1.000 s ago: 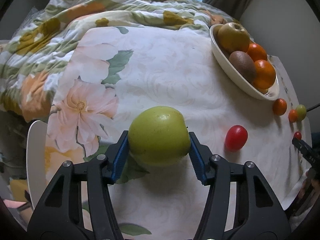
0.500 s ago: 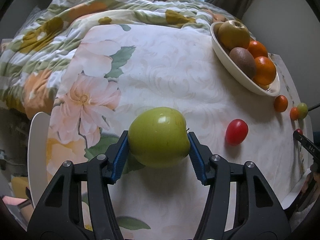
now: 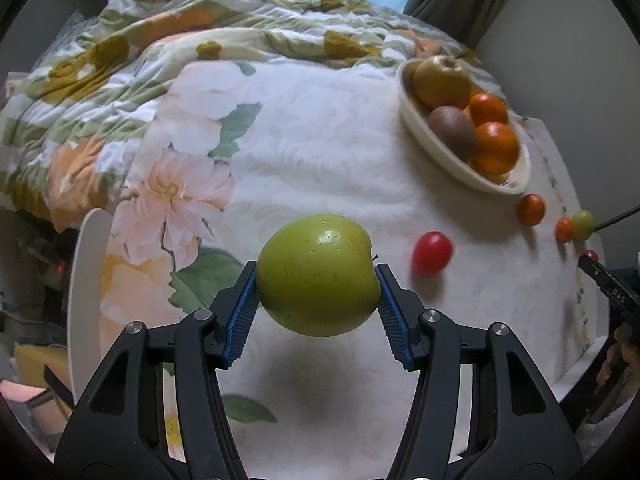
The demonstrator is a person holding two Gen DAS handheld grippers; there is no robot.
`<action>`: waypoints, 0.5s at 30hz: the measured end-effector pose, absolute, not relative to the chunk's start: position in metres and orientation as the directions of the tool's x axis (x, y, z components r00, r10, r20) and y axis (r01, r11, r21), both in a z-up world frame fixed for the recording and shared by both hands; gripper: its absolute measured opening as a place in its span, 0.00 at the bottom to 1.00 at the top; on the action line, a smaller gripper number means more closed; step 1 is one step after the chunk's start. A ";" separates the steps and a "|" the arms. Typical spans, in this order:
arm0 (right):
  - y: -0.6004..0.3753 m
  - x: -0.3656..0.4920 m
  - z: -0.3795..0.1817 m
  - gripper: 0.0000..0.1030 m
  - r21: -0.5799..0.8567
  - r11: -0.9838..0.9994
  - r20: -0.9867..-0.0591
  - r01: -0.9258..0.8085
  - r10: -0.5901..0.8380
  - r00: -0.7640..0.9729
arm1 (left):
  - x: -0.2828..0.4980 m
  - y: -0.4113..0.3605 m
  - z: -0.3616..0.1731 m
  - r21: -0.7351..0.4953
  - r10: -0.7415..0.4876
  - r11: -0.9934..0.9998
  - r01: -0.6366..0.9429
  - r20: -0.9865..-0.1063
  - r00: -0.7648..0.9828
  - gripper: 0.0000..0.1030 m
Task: Organize fruits
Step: 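Carry the green apple into the white bowl and open the left gripper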
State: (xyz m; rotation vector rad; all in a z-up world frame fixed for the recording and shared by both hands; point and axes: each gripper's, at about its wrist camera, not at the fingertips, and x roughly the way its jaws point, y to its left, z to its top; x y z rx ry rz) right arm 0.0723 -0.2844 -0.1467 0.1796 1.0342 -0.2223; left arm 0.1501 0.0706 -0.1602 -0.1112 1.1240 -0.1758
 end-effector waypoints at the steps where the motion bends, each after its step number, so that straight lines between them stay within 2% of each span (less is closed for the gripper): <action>1: -0.282 0.072 -0.142 0.29 0.046 0.964 -0.862 0.262 -0.095 0.498 | 0.148 0.070 -0.155 -0.180 -0.200 0.980 0.088 -0.882 0.427 0.62; 15: -0.253 0.079 -0.072 0.29 0.094 0.983 -0.812 0.158 -0.016 0.583 | 0.149 0.045 -0.071 -0.210 -0.268 0.963 0.170 -0.815 0.514 0.62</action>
